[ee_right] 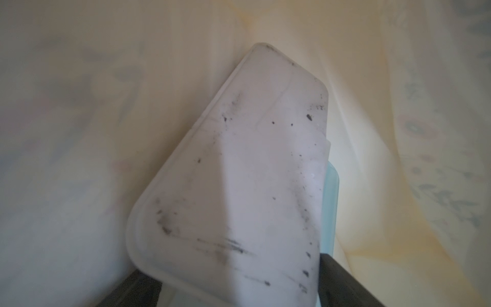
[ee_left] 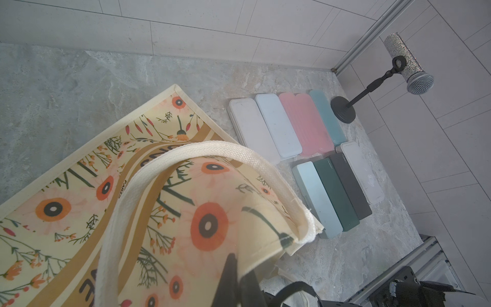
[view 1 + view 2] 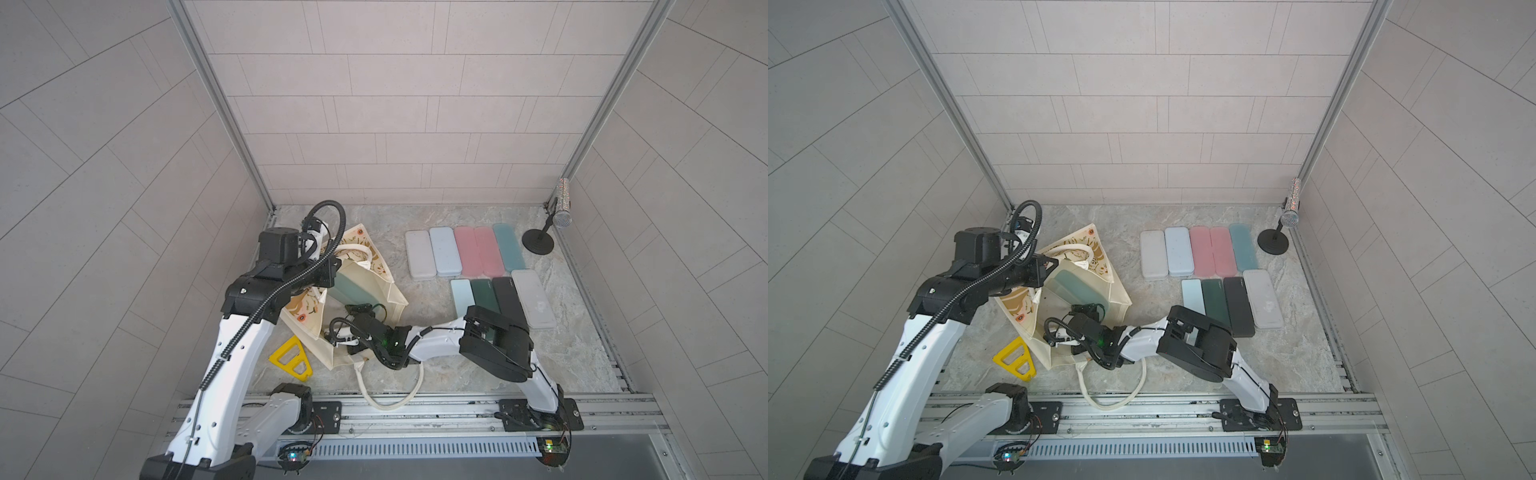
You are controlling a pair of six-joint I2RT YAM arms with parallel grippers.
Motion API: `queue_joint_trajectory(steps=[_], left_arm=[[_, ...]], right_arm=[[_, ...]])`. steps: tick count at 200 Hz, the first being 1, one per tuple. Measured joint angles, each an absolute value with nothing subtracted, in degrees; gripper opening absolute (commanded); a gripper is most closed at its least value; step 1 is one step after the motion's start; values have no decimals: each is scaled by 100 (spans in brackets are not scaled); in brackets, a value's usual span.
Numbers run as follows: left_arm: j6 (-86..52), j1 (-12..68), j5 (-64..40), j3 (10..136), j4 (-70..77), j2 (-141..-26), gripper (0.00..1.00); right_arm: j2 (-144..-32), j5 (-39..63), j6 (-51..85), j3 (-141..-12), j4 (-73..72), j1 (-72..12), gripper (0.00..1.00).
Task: Take out the pencil case from the canvas bag
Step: Pick up the pencil case from the canvas bag.
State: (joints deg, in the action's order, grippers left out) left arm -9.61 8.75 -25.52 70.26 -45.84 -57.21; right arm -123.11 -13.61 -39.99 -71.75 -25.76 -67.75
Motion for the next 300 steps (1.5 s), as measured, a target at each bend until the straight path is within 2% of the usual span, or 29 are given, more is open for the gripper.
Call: queue_joint_trajectory(steps=[90,132,178,236,300], left_arm=[[-1048,875,-2596,7026,-4582,-5732,0],[-1057,875,-2613,7026,-4580,-5732,0],[-1055,875,-2611,7026,-4580,-5732,0],[-1052,875,-2611,7026,-4574,-5732,0],[-1052,875,-2578,7026,-4530,-5732,0]], right_arm=[[-12505,-1660,-4530,-7201,-3044,-6794,69],[-12505,-1682,-4519,-7124,-3216,-6831,56],[-12505,-1680,-4383,-6949,-3452,-6858,49],[-12300,-1518,-3492,-6442,-3706,-6873,48],[-11323,-582,-1258,-5883,-3752,-6670,48]])
